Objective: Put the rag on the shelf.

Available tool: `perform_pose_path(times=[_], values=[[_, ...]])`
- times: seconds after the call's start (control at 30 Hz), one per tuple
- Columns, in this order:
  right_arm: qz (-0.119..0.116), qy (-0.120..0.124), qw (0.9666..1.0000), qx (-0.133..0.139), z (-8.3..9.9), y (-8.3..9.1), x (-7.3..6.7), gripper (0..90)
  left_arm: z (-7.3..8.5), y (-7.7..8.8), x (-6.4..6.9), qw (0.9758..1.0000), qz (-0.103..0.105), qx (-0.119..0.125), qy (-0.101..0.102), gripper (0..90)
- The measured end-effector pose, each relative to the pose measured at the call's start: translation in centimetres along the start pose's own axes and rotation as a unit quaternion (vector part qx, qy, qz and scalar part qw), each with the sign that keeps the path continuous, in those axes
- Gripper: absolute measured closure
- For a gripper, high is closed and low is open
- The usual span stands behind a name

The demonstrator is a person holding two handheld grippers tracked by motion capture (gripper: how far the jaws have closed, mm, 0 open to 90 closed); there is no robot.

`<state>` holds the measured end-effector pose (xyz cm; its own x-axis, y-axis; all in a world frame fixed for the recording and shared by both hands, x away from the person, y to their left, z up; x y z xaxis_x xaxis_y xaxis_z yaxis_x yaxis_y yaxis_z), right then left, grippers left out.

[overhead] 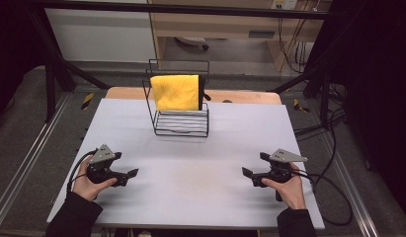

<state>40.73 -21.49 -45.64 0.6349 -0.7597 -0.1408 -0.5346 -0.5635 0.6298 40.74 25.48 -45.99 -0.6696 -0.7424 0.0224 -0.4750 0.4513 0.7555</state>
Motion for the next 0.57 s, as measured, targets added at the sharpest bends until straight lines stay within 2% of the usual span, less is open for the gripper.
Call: perform_pose_path(times=[0.23,0.4,0.57], values=[[0.005,-0.001,0.9999,-0.012,1.2,0.6,0.6,2.9,0.9,0.2,-0.3,1.0,-0.004,0.002,0.003,7.8],[0.005,0.005,0.9998,-0.017,1.5,0.6,0.7,2.9,1.2,0.1,-0.5,0.9999,-0.011,-0.002,0.002,7.9],[0.003,0.003,0.9998,-0.021,1.7,0.5,0.7,2.9,1.3,0.0,-0.5,1.0,-0.007,-0.003,0.003,7.9]])
Point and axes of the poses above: each handheld gripper's, and its own axes: y roughly backward along the jaws, z roughly out of its underside, x roughly to its right, the point moved 6 cm from there along -y, roughly forward along the jaws, and after that the axes turned 13 degrees about -x, right-handed, at the moved point
